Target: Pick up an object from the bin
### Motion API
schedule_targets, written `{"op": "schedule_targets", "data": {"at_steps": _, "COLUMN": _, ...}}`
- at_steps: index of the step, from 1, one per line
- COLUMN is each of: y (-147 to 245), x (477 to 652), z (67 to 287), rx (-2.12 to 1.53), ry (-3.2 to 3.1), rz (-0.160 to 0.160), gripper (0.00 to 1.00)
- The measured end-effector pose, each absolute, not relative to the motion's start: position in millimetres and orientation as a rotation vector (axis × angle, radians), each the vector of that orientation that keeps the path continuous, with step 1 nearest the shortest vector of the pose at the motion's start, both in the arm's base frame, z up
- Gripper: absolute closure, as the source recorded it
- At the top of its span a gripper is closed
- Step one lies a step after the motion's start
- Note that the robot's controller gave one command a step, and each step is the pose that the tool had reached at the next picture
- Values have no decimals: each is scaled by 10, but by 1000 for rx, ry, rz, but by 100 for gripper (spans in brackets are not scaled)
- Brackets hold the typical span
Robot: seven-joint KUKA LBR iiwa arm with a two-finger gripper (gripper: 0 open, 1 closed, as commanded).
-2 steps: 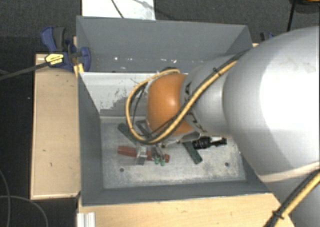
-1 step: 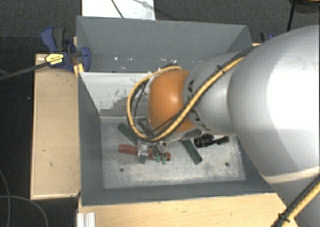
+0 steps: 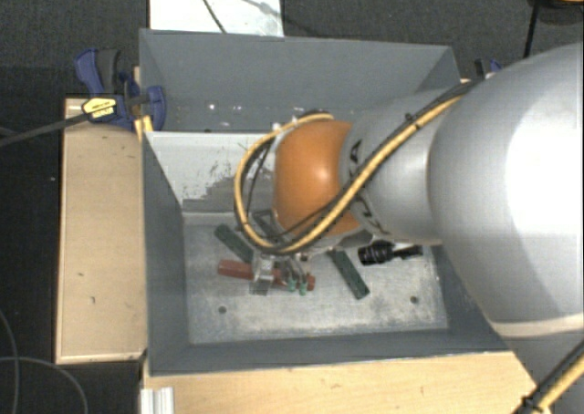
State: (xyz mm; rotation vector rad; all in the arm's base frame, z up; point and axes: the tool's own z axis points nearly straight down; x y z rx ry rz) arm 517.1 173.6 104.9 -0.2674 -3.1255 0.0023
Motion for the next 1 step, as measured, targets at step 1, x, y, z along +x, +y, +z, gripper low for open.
{"op": "schedule_targets", "data": {"at_steps": 1, "y": 1736, "x": 5174, "z": 1261, "rx": -266, "ry": -3127, "rz": 2, "gripper": 100}}
